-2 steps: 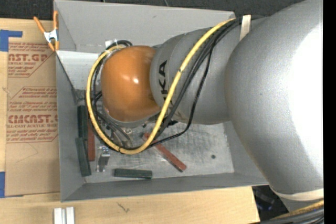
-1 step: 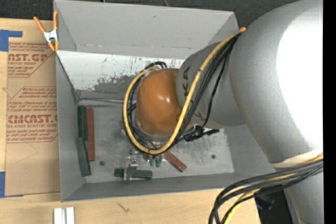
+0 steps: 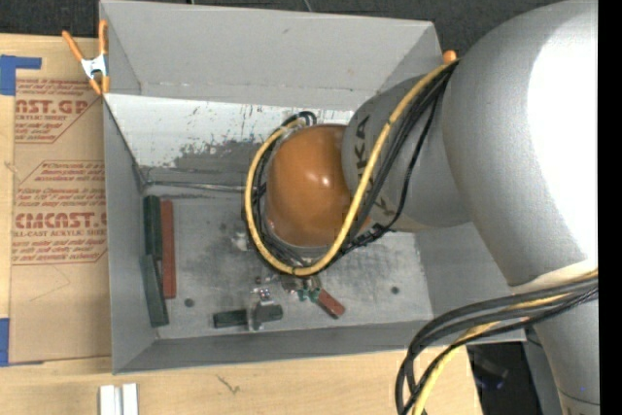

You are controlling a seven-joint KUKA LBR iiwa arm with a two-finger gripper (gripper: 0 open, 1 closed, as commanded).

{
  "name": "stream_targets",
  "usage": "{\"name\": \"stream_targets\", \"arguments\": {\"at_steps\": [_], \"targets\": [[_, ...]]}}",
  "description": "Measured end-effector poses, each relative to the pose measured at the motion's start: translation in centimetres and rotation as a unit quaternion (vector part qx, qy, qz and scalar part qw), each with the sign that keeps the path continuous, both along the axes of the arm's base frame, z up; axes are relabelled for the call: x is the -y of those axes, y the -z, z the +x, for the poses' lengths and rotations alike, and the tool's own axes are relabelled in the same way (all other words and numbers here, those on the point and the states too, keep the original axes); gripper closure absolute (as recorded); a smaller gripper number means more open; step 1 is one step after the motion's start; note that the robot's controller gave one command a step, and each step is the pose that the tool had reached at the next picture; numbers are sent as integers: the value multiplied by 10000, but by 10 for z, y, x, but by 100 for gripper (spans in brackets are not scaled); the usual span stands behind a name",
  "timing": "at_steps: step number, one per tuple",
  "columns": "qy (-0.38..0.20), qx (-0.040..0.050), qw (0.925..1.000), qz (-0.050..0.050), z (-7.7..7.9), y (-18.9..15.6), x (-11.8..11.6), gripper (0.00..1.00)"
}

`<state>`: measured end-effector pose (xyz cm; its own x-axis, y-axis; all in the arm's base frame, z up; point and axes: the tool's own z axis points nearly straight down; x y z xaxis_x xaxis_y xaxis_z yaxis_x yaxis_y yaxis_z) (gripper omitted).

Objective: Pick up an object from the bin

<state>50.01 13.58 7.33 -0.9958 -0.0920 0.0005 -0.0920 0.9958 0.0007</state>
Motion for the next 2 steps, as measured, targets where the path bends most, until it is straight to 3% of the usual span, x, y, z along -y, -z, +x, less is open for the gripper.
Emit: {"name": "stream_targets", "arguments": {"at_steps": [1, 2], "targets": [[-673, -11, 9977, -1, -20, 1, -29, 100], [-672, -10, 9977, 0, -20, 1, -29, 100]]}}
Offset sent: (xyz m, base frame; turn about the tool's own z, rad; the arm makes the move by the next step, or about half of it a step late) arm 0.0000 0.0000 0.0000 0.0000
